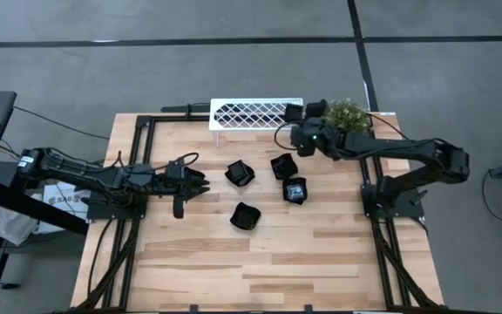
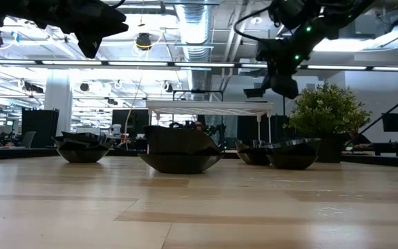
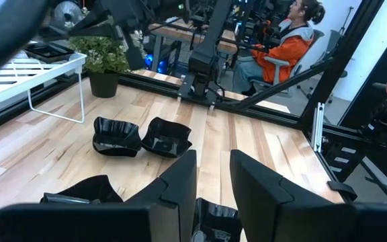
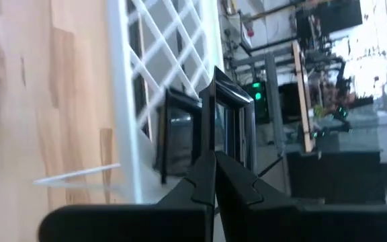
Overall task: Pick & Place Mini shaped plates
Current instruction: Stack the black square plate on top of the black square plate on the shelf
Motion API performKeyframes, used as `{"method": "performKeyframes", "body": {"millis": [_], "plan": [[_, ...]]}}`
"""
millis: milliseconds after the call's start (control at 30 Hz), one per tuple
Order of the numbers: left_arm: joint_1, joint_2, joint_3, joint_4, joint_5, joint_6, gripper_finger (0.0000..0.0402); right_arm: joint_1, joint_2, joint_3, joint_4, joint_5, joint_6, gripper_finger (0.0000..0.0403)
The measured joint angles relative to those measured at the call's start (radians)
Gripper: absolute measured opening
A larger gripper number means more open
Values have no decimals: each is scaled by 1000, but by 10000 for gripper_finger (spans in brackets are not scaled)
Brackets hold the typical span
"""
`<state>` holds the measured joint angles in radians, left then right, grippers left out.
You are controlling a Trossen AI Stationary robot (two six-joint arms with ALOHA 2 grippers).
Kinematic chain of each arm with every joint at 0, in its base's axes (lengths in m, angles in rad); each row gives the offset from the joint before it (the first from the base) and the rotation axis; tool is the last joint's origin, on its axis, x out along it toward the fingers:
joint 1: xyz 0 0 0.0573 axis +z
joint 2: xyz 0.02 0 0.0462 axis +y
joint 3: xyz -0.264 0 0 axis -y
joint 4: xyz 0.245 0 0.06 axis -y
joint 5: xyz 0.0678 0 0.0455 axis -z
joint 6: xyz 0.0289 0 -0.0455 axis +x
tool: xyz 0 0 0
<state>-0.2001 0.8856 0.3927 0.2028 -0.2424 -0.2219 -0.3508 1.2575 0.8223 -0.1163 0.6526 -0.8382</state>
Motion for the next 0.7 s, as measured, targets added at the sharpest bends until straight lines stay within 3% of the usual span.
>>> {"method": "performKeyframes", "body": {"millis": [700], "plan": [[0, 0, 0, 0, 0, 0, 93, 6, 26, 1, -32, 12, -25, 0]]}}
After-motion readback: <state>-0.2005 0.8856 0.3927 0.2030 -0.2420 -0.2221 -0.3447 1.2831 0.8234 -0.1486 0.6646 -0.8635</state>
